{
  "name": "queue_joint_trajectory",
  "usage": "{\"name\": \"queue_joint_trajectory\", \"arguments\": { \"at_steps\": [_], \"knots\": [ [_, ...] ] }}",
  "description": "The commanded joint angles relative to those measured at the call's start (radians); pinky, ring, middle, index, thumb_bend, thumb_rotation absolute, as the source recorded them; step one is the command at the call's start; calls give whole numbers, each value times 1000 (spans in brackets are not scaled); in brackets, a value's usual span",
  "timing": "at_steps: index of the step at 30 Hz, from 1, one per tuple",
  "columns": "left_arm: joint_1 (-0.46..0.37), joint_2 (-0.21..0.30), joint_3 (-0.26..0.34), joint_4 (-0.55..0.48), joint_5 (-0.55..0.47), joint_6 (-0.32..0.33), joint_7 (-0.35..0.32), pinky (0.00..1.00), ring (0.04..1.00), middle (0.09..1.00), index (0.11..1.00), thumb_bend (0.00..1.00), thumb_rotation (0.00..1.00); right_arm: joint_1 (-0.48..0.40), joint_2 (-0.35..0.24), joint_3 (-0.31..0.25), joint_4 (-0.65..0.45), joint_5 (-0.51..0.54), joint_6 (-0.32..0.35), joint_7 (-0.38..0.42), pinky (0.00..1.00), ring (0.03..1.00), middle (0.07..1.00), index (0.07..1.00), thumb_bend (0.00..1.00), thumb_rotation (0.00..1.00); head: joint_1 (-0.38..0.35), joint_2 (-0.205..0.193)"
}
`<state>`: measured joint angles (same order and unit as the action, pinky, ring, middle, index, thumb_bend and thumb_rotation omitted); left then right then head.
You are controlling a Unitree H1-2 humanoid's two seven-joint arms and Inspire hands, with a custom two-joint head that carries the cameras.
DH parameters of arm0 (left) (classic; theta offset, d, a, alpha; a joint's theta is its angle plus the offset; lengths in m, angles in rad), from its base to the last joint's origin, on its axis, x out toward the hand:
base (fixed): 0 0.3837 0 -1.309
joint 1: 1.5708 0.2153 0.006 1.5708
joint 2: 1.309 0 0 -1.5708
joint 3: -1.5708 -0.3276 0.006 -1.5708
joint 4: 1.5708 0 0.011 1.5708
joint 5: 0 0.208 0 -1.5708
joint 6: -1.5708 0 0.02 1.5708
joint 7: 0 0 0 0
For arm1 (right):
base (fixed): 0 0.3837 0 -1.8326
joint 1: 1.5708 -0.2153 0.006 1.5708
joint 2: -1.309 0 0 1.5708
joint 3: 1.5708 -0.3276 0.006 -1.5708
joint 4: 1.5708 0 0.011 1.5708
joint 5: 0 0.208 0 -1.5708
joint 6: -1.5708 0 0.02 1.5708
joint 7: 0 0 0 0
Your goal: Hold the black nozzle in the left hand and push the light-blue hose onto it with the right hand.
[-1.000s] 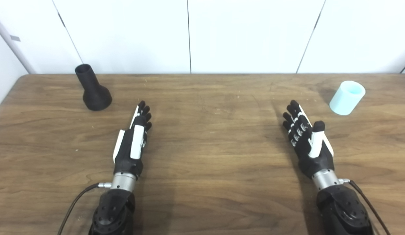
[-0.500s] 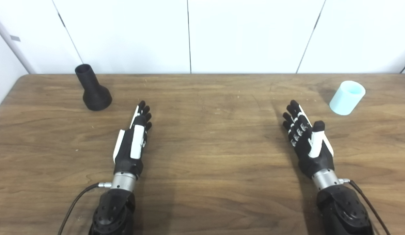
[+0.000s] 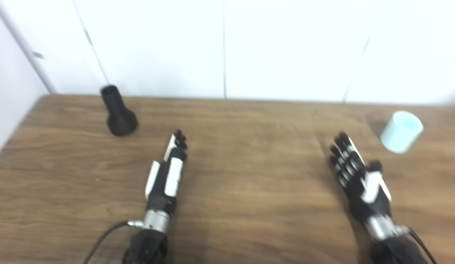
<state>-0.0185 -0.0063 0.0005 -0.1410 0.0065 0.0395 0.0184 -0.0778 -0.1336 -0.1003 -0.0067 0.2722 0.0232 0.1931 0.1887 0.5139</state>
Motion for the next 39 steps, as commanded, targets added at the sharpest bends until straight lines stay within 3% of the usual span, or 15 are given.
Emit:
{"name": "queue_joint_trajectory", "arguments": {
  "at_steps": [1, 9, 14, 16, 20, 26, 30, 36, 39],
  "knots": [
    [-15, -5, 8, 8, 14, -67, 15, 1000, 1000, 1000, 1000, 816, 1000, 22, -18, -13, 61, 15, -61, 27, 1000, 1000, 1000, 1000, 763, 1000, 2, -3],
    [-5, -15, 8, 30, 14, -133, 35, 1000, 1000, 1000, 1000, 800, 1000, 28, -21, -12, 93, 23, -103, 40, 1000, 1000, 1000, 1000, 775, 1000, 12, -29],
    [-3, 4, 56, -2, 28, -205, 74, 1000, 1000, 1000, 1000, 725, 989, 34, -14, -4, 88, 16, -109, 33, 1000, 1000, 1000, 1000, 769, 1000, -2, -29],
    [-19, 5, 90, 14, 49, -254, 110, 1000, 1000, 998, 1000, 680, 918, 36, -10, 0, 84, 11, -108, 29, 1000, 1000, 1000, 1000, 770, 1000, -11, -31],
    [-54, 22, 147, 32, 101, -312, 168, 941, 944, 932, 1000, 754, 757, 36, -4, 6, 80, 1, -105, 22, 1000, 1000, 1000, 1000, 766, 1000, -20, -33],
    [-102, 99, 227, 62, 155, -378, 233, 929, 939, 919, 979, 737, 661, 32, 7, 13, 80, -14, -102, 14, 1000, 1000, 1000, 1000, 766, 1000, -26, -37],
    [-132, 127, 274, 87, 131, -365, 257, 971, 954, 939, 961, 743, 620, 35, 9, 14, 73, -18, -97, 11, 1000, 1000, 1000, 1000, 785, 1000, -29, -35],
    [-188, 171, 319, 138, 109, -310, 266, 881, 938, 943, 961, 702, 553, 38, 5, 13, 65, -16, -91, 13, 1000, 1000, 1000, 1000, 791, 1000, -32, -16],
    [-230, 218, 326, 202, 147, -277, 275, 888, 941, 941, 959, 685, 523, 39, 5, 13, 59, -15, -87, 12, 1000, 1000, 1000, 1000, 791, 1000, -33, -13]
  ]
}}
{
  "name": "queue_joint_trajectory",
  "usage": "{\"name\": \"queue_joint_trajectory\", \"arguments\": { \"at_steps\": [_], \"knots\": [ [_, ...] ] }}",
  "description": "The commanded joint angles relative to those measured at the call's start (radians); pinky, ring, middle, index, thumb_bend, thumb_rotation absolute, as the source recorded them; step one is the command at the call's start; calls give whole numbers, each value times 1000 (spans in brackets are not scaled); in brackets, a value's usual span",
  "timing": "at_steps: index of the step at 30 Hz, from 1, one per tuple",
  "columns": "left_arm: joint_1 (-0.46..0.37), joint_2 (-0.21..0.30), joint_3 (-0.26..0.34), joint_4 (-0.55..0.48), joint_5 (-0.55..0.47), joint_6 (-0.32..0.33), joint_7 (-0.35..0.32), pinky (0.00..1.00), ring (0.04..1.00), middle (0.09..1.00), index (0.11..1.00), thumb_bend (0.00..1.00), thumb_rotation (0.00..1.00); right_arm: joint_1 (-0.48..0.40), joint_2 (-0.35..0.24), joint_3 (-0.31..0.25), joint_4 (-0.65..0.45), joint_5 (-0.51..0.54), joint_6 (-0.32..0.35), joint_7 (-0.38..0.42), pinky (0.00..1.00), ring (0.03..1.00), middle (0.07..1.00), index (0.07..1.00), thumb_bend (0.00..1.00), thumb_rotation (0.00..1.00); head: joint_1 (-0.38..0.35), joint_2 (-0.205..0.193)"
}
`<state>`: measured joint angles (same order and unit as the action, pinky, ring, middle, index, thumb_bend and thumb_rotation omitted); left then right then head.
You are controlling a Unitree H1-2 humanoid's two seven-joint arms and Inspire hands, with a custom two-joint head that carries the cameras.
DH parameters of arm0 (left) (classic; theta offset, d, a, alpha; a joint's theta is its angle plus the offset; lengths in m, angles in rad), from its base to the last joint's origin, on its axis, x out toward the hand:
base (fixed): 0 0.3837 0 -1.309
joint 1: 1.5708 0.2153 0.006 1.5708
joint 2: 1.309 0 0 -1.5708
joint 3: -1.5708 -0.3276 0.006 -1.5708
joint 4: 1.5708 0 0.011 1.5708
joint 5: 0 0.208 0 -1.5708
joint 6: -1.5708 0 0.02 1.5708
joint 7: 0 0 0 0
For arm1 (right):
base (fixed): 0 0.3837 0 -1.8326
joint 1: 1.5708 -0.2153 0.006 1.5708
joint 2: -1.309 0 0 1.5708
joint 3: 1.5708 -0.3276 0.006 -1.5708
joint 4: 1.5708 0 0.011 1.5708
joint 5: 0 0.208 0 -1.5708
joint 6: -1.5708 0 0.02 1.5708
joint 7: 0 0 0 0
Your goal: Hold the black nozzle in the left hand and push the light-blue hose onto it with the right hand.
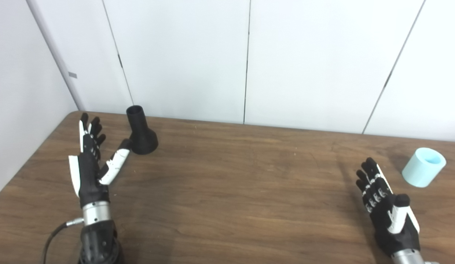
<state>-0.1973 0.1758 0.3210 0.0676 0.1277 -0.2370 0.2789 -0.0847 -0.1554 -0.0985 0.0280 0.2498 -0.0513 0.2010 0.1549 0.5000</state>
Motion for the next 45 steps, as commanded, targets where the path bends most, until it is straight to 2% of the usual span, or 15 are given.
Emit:
{"name": "queue_joint_trajectory", "arguments": {
  "at_steps": [1, 3, 6, 9, 17, 22, 28, 36, 45],
  "knots": [
    [-68, 56, 2, 23, 38, 10, 14, 893, 942, 941, 959, 684, 517, 46, 27, 12, 22, 7, -10, 3, 1000, 1000, 1000, 1000, 791, 1000, 0, 1],
    [-93, 87, -7, 70, 49, 27, 6, 934, 953, 941, 959, 698, 521, 47, 27, 12, 18, 8, -6, 2, 1000, 1000, 1000, 1000, 791, 1000, -5, 10],
    [-144, 156, -29, 160, 22, 110, -65, 953, 971, 950, 950, 752, 544, 44, 27, 12, 15, 9, 3, 2, 1000, 1000, 1000, 1000, 780, 1000, -8, 14],
    [-170, 196, -51, 186, 4, 185, -116, 882, 931, 937, 941, 807, 515, 48, 28, 14, -1, 10, 17, -1, 1000, 1000, 1000, 1000, 771, 1000, -11, 18],
    [-240, 259, -122, 312, 57, 192, -120, 820, 899, 909, 936, 811, 472, 54, 33, 16, -24, 7, 37, -7, 1000, 1000, 1000, 1000, 772, 1000, -21, 30],
    [-285, 285, -153, 395, 48, 184, -141, 802, 890, 908, 933, 817, 457, 56, 36, 17, -39, 4, 49, -13, 1000, 1000, 1000, 1000, 770, 1000, -24, 33],
    [-331, 311, -189, 445, 49, 246, -185, 795, 891, 905, 915, 840, 484, 59, 40, 22, -52, -4, 55, -20, 1000, 1000, 1000, 1000, 769, 1000, -29, 46],
    [-388, 289, -145, 518, -37, 279, -198, 821, 881, 891, 870, 850, 493, 62, 42, 28, -76, -11, 70, -29, 1000, 1000, 1000, 1000, 771, 1000, -36, 61],
    [-420, 306, -180, 576, 0, 285, -184, 809, 841, 829, 799, 834, 474, 59, 41, 30, -77, -15, 74, -31, 1000, 1000, 1000, 1000, 776, 1000, -42, 72]
  ]
}}
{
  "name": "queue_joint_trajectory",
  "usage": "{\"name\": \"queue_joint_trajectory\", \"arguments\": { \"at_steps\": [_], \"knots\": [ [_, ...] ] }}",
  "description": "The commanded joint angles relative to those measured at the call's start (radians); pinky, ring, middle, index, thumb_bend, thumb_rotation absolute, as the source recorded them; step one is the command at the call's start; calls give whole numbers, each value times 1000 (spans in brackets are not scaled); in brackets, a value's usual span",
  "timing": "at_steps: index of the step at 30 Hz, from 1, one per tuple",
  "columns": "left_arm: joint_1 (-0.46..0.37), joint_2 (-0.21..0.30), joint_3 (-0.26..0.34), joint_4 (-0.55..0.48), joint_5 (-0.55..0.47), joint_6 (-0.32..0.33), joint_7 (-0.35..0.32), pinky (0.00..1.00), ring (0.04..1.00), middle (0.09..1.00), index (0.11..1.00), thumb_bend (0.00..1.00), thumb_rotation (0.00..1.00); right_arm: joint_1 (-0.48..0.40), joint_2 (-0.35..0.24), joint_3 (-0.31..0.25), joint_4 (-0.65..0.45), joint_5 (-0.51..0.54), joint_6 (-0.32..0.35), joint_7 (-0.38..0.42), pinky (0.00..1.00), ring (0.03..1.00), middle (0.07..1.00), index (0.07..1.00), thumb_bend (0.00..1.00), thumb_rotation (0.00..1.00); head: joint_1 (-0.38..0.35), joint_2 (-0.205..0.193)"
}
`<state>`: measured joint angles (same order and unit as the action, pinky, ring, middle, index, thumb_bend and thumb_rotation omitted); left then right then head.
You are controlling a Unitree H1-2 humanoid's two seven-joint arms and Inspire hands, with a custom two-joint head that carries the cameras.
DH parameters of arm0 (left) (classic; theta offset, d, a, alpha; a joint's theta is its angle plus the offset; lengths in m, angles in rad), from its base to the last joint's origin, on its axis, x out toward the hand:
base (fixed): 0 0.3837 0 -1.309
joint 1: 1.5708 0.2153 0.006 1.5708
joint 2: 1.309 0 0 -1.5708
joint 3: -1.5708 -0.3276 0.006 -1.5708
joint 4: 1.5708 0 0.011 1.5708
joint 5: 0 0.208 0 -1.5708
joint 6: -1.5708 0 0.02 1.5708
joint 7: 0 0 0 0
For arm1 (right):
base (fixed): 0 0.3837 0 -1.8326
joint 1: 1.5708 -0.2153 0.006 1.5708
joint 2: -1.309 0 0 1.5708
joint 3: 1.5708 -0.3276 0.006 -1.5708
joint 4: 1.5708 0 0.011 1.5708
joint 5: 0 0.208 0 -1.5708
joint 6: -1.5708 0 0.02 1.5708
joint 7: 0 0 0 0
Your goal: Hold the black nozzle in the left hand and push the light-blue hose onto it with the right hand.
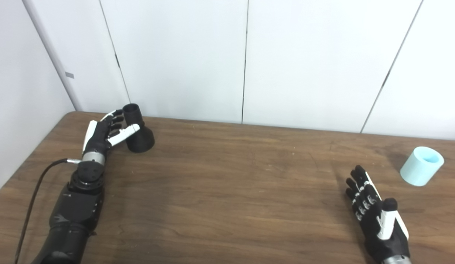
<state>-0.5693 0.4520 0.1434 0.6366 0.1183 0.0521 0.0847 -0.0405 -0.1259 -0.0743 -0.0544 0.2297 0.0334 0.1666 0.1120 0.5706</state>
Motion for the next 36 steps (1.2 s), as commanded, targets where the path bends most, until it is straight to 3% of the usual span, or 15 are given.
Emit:
{"name": "queue_joint_trajectory", "arguments": {
  "at_steps": [1, 7, 14, 22, 26, 29, 32, 36],
  "knots": [
    [-51, 30, -2, 13, 8, -2, 11, 807, 837, 823, 796, 831, 470, 14, 11, 6, 6, 5, -11, 3, 1000, 1000, 1000, 1000, 776, 1000, 0, 3],
    [-70, 35, -20, 56, 14, 21, 7, 744, 806, 797, 773, 830, 426, 15, 14, 9, -8, 2, -1, -2, 1000, 1000, 1000, 1000, 784, 1000, -2, 9],
    [-76, 49, -75, 65, 19, 73, -53, 722, 790, 802, 783, 839, 400, 15, 17, 12, -17, -4, 6, -8, 1000, 1000, 1000, 1000, 785, 1000, -9, 19],
    [-76, 61, -114, 66, 29, 74, -73, 695, 780, 799, 771, 851, 382, 14, 24, 15, -25, -10, 14, -15, 1000, 1000, 1000, 1000, 785, 1000, -15, 25],
    [-58, 98, -223, 31, 151, 99, -75, 687, 785, 793, 762, 855, 377, 15, 26, 16, -32, -11, 22, -19, 1000, 1000, 1000, 1000, 789, 1000, -16, 28],
    [-48, 117, -277, 7, 208, 125, -90, 746, 798, 791, 759, 870, 393, 15, 26, 16, -37, -10, 27, -21, 1000, 1000, 1000, 1000, 789, 1000, -18, 31],
    [-45, 125, -308, 13, 243, 125, -102, 793, 802, 792, 774, 851, 376, 17, 25, 16, -41, -9, 29, -20, 1000, 1000, 1000, 1000, 789, 1000, -18, 35],
    [-43, 124, -313, 22, 251, 114, -108, 771, 789, 789, 775, 853, 379, 19, 24, 16, -48, -8, 36, -20, 1000, 1000, 1000, 1000, 790, 1000, -18, 40]
  ]
}}
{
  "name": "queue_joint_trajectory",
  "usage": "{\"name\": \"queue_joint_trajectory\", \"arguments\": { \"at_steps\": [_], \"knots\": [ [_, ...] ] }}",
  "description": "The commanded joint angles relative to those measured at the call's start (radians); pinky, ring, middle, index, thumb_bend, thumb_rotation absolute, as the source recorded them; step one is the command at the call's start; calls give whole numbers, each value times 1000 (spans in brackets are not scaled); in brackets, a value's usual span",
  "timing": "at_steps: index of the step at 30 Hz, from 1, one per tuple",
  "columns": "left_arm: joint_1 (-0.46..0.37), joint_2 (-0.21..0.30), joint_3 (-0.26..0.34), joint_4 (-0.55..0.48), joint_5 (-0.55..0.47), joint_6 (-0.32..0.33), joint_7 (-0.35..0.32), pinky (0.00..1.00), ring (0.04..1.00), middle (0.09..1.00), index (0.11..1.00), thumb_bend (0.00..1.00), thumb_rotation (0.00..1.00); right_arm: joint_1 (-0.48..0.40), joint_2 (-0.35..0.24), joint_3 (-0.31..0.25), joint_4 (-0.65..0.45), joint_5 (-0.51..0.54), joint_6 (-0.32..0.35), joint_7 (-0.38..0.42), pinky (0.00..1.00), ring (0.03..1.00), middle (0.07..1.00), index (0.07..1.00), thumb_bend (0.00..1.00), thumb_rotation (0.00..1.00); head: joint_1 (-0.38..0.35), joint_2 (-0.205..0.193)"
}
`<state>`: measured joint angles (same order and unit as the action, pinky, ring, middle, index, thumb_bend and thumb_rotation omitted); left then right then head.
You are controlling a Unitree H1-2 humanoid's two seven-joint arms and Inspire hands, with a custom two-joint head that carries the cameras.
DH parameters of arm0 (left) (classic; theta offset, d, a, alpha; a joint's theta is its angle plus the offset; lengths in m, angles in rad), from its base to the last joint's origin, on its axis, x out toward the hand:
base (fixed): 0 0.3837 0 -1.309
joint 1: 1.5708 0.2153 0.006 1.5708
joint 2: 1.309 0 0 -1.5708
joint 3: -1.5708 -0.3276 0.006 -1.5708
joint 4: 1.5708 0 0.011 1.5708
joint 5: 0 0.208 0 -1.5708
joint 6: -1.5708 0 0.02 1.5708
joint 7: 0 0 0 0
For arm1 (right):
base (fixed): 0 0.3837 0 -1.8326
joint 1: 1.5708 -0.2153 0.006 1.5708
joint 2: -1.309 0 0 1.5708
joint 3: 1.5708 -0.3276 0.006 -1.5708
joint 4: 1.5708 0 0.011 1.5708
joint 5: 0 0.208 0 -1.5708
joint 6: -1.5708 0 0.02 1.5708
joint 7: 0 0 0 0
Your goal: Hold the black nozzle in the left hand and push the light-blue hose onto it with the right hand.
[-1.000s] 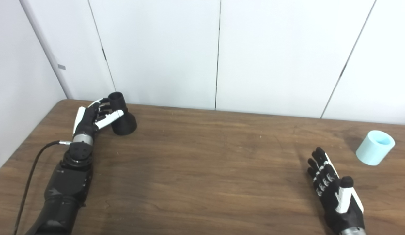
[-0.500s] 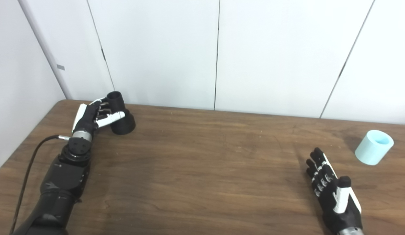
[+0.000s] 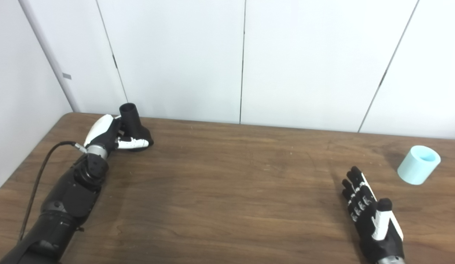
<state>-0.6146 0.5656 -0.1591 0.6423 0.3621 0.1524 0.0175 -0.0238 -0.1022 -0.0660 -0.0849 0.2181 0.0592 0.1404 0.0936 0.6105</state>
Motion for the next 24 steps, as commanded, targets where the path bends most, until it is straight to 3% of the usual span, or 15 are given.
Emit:
{"name": "queue_joint_trajectory", "arguments": {
  "at_steps": [1, 18, 21, 24],
  "knots": [
    [2, 10, -8, 16, 4, 15, -43, 765, 787, 789, 775, 855, 381, 2, 0, 8, -19, 4, 11, 6, 1000, 1000, 1000, 1000, 790, 1000, 1, 1],
    [-5, 5, 0, 52, 2, 7, -40, 773, 794, 794, 777, 846, 379, 3, -7, 7, -31, 5, 27, 9, 1000, 997, 1000, 1000, 798, 1000, -3, 13],
    [-7, 3, -9, 47, 16, 10, -35, 730, 765, 763, 723, 843, 375, 3, -8, 6, -33, 6, 30, 9, 1000, 995, 1000, 1000, 803, 1000, -2, 17],
    [-13, -1, -13, 65, 24, -10, -15, 608, 609, 608, 571, 771, 342, 3, -9, 7, -39, 4, 35, 8, 1000, 994, 1000, 1000, 803, 1000, -2, 17]
  ]
}}
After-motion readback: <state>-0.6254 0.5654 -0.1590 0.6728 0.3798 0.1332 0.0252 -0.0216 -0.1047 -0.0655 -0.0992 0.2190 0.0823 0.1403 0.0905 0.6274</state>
